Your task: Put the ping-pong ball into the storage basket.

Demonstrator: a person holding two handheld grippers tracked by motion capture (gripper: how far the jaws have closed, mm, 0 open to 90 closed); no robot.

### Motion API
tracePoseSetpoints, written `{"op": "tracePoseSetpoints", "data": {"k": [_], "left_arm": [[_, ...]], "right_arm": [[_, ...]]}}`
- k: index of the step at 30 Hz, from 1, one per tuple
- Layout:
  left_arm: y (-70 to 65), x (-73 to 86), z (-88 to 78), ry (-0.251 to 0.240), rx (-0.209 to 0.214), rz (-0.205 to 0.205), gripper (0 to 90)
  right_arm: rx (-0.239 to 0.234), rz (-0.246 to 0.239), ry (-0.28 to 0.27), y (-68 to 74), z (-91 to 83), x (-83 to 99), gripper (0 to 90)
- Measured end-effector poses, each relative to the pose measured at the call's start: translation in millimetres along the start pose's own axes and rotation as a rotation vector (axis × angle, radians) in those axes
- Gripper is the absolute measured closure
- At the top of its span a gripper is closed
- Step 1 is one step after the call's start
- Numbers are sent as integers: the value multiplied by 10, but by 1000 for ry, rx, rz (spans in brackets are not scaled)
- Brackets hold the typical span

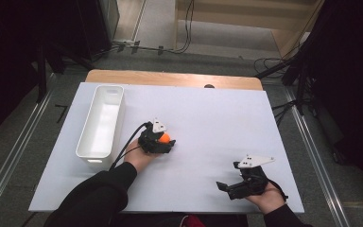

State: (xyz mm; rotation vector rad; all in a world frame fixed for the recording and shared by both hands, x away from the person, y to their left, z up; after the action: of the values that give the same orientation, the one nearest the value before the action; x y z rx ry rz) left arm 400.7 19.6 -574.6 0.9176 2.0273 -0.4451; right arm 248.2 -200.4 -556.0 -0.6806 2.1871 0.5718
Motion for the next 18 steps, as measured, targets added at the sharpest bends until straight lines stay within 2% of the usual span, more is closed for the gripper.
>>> {"op": "tracePoseSetpoints", "data": {"k": [1, 3, 5, 18], "left_arm": [[-15, 0, -4, -1, 6, 17, 403], [-27, -1, -7, -4, 11, 27, 430], [-50, 1, -14, -3, 21, 37, 501], [-49, -2, -16, -3, 25, 23, 508]], "right_arm": [[1, 2, 0, -1, 0, 0, 0], [1, 4, -1, 0, 1, -1, 0], [3, -1, 0, -3, 0, 0, 0], [3, -1, 2, -4, -3, 2, 0]]}}
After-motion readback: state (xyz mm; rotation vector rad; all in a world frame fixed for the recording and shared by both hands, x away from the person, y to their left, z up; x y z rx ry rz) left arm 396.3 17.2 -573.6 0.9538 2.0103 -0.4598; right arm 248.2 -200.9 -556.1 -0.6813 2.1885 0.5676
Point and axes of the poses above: each handheld gripper's, and its own axes: z roughly forward along the jaws, x roughly out of its underside, y roughly to its left, the point moved 9 cm from there along z, roughly forward along the jaws, and after that the axes turned 8 degrees about -y, right-handed, at the moved point
